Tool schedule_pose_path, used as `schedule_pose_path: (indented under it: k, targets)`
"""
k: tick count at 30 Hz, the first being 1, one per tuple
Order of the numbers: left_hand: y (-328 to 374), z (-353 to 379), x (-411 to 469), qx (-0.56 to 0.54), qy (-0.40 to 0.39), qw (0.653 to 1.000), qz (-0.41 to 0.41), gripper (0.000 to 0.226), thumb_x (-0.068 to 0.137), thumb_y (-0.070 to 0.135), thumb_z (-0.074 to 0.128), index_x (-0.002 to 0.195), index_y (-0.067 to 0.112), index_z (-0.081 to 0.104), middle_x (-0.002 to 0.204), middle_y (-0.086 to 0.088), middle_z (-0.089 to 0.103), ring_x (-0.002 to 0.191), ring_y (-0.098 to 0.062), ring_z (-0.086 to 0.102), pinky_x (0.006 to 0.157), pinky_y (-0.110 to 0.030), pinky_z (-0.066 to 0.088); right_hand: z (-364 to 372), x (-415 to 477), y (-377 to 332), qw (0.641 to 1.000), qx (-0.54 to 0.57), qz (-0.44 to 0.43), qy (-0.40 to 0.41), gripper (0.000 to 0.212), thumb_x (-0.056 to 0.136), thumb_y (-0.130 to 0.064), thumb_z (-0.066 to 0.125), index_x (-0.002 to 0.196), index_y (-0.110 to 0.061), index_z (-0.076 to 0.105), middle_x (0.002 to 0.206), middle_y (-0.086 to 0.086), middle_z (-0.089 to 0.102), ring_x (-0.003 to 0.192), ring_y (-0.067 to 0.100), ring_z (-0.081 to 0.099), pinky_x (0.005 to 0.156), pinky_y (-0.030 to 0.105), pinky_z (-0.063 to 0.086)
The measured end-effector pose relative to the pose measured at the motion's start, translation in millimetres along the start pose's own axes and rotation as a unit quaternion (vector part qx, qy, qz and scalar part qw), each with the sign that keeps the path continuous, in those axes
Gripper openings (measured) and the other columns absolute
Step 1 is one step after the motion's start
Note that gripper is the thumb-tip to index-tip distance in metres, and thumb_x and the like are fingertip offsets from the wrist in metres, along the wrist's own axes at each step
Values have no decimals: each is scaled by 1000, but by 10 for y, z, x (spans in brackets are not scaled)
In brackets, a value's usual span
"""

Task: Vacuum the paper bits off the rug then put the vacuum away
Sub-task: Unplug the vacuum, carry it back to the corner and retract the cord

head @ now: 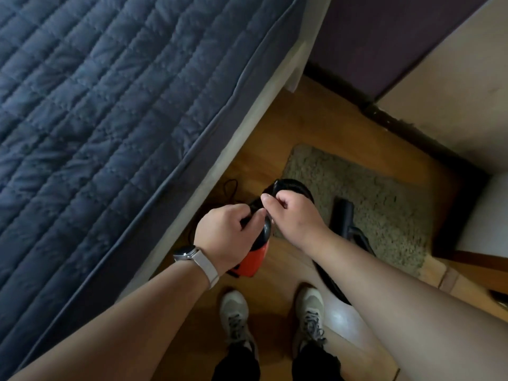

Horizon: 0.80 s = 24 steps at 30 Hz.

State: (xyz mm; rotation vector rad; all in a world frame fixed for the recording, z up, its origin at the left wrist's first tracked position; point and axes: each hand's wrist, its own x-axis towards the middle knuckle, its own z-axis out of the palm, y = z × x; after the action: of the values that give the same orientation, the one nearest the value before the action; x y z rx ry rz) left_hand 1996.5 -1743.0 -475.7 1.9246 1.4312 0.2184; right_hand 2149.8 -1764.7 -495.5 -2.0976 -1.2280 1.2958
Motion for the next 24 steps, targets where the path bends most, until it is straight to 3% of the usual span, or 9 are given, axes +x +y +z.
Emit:
schedule_pose_path:
  k: [4, 8, 11, 14, 16, 19, 22, 24]
  targets:
    - [-307, 588, 21, 32, -5, 999, -10, 50, 94, 44, 52, 51, 24, 34, 47, 8, 38, 40, -8, 37, 43, -18, 22, 228, 195, 635, 1000, -9, 14, -23, 53, 95, -53, 47, 74, -5, 54, 72, 13, 64, 68, 27, 60, 66, 46, 50]
    - [-728, 1226, 97, 69, 20, 993, -95, 47, 98, 47, 41, 58, 24, 39, 53, 6, 45, 47, -8, 45, 45, -26, 27, 349, 424, 1386, 999, -30, 23, -29, 39, 96, -50, 49, 75, -18, 57, 64, -4, 57, 66, 16, 58, 64, 37, 47]
    - [-1051, 1685, 160, 54, 26, 981, -184, 41, 100, 47, 33, 70, 22, 44, 64, 1, 52, 57, -17, 52, 50, -29, 31, 361, 569, 1932, 997, -52, 46, -14, 34, 96, -51, 49, 84, -21, 60, 74, -6, 61, 75, 17, 61, 63, 34, 47]
    - [-1276, 2116, 214, 23, 51, 970, -237, 37, 102, 38, 34, 71, 20, 38, 69, -1, 47, 59, -14, 46, 49, -27, 26, 354, 692, 2457, 992, -93, 80, 7, 35, 97, -48, 50, 110, -18, 61, 98, -4, 65, 90, 19, 61, 68, 29, 42]
    - [-1388, 2361, 231, 24, 68, 970, -230, 35, 103, 32, 37, 71, 17, 37, 75, 1, 43, 63, -15, 43, 54, -28, 28, 372, 777, 2843, 986, -127, 104, 12, 31, 96, -46, 53, 111, -20, 58, 103, -1, 60, 93, 21, 60, 73, 31, 44]
    - [-1553, 2615, 242, 65, 99, 977, -177, 21, 101, 26, 42, 84, 13, 44, 93, -4, 41, 86, -20, 41, 73, -33, 32, 475, 860, 3423, 974, -171, 148, 13, 31, 91, -45, 60, 111, -21, 56, 111, 2, 55, 103, 24, 59, 82, 34, 47]
    - [-1616, 2707, 250, 45, 106, 983, -140, 21, 99, 26, 46, 102, 6, 49, 96, -5, 44, 87, -23, 45, 71, -33, 33, 626, 858, 3834, 966, -176, 190, -6, 51, 90, -45, 61, 132, -19, 50, 129, 6, 51, 119, 26, 53, 95, 38, 46]
    - [-1626, 2728, 250, 17, 81, 985, -151, 39, 96, 37, 52, 119, 7, 44, 98, -2, 49, 82, -22, 49, 65, -31, 35, 733, 866, 4019, 964, -176, 198, -19, 60, 89, -45, 62, 139, -18, 44, 137, 8, 46, 126, 29, 47, 100, 41, 42]
